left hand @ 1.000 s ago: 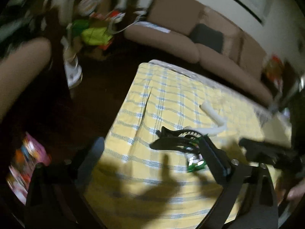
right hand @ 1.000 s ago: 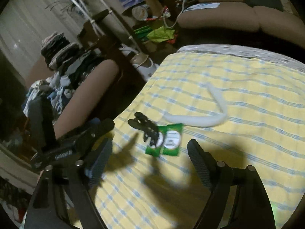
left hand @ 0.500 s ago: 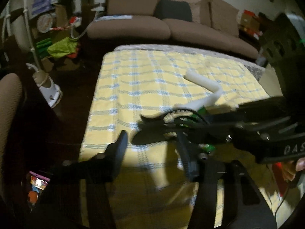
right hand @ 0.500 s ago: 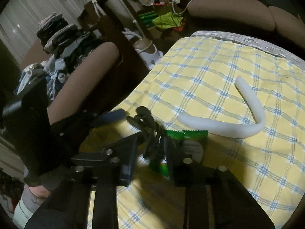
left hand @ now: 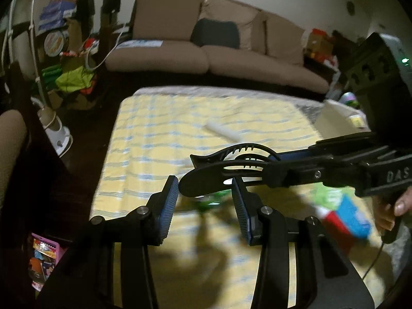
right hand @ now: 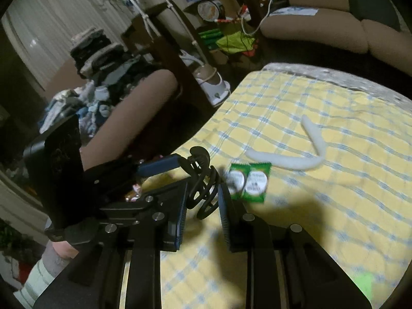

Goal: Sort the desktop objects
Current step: 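Carry the black clip into the white drawer and open the left gripper, then move both grippers back over the green Centrum packets on the bedspread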

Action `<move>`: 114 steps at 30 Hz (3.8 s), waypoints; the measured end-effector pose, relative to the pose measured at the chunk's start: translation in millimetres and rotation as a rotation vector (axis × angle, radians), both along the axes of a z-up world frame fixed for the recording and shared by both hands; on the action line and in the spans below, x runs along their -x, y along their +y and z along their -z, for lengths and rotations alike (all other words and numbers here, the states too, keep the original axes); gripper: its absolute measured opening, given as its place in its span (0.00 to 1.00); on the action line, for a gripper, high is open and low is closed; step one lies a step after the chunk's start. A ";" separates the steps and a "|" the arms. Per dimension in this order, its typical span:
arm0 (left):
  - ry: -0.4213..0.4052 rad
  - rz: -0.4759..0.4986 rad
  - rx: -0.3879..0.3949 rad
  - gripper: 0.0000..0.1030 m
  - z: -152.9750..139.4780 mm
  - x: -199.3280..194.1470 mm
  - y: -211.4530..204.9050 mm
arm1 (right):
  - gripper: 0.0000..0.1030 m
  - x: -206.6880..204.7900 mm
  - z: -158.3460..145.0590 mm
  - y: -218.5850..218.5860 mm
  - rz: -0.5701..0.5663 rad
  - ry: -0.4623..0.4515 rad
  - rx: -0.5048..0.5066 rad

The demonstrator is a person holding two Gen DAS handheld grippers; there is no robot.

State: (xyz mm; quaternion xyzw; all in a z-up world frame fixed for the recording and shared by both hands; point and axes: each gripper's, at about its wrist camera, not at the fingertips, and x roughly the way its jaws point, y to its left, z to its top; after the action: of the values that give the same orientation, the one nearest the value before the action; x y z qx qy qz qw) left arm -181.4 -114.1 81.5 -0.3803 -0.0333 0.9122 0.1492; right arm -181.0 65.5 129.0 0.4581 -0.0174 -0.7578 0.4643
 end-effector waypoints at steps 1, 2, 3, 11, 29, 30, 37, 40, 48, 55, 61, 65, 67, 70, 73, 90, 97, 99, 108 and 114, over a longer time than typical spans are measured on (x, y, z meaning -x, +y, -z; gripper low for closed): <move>0.007 0.013 -0.011 0.38 -8.6 -7.7 9.7 | 0.23 -5.8 -7.9 12.7 0.005 -0.001 0.008; 0.008 0.032 -0.017 0.38 -17.2 -15.3 21.5 | 0.23 -13.7 -17.2 29.5 0.012 0.002 0.015; 0.014 0.059 -0.013 0.38 -27.9 -25.2 38.4 | 0.23 -20.6 -24.9 43.0 0.019 0.006 0.021; 0.059 0.262 -0.050 0.38 -96.6 -84.5 193.3 | 0.23 -86.5 -88.1 221.8 0.165 0.027 0.050; -0.098 0.384 0.073 0.40 -70.5 -57.8 466.3 | 0.23 -85.5 -54.8 485.2 0.556 0.047 0.106; -0.120 0.379 0.075 0.40 -63.7 -46.3 471.0 | 0.23 -75.8 -46.6 489.6 0.573 0.038 0.114; -0.187 0.353 0.136 0.41 -30.8 0.8 496.1 | 0.21 -43.9 -8.6 501.3 0.648 -0.021 0.140; -0.199 0.323 0.139 0.43 -25.4 9.3 498.0 | 0.19 -40.5 -11.6 496.3 0.674 -0.008 0.067; -0.150 0.276 0.083 0.65 -54.6 -22.8 446.4 | 0.19 -52.1 2.5 482.4 0.587 -0.116 0.028; -0.125 0.273 0.096 0.72 -75.4 -61.6 422.2 | 0.46 -83.3 -24.1 517.7 0.681 -0.130 0.070; -0.098 0.260 0.084 0.83 -82.6 -100.4 409.4 | 0.65 -111.8 -61.2 522.6 0.698 -0.065 0.058; -0.054 0.241 0.097 1.00 -94.5 -128.4 401.9 | 0.75 -127.2 -81.4 501.8 0.669 -0.034 0.042; -0.030 0.220 0.103 1.00 -104.2 -143.0 396.5 | 0.83 -134.9 -88.3 489.8 0.657 -0.020 0.026; 0.001 0.196 0.091 1.00 -117.9 -160.0 385.1 | 0.90 -144.1 -94.2 472.0 0.632 -0.015 0.005; 0.029 0.168 0.083 1.00 -130.3 -174.6 369.8 | 1.00 -153.4 -100.2 451.8 0.610 0.007 -0.010; 0.015 -0.091 -0.054 1.00 -111.2 -184.5 193.7 | 1.00 -171.2 -104.6 311.1 0.444 0.112 -0.036; -0.080 -0.246 -0.152 0.99 -43.8 -176.4 121.4 | 1.00 -158.9 -89.2 253.5 0.363 0.126 -0.026; -0.118 -0.268 -0.177 0.97 -22.2 -171.9 111.0 | 1.00 -151.0 -79.4 235.4 0.338 0.125 -0.060; -0.139 -0.314 -0.138 0.94 -2.4 -134.3 68.3 | 1.00 -117.4 -34.8 189.7 0.300 0.081 -0.118; -0.092 -0.296 0.047 0.94 -3.6 -76.0 29.8 | 1.00 -75.8 -18.1 154.9 0.288 0.045 -0.094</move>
State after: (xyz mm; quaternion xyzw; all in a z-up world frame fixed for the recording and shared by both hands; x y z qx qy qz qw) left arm -105.4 -84.4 85.1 -0.4159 -0.0743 0.9064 0.0022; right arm -105.3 220.4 147.1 0.4550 -0.0372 -0.8266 0.3291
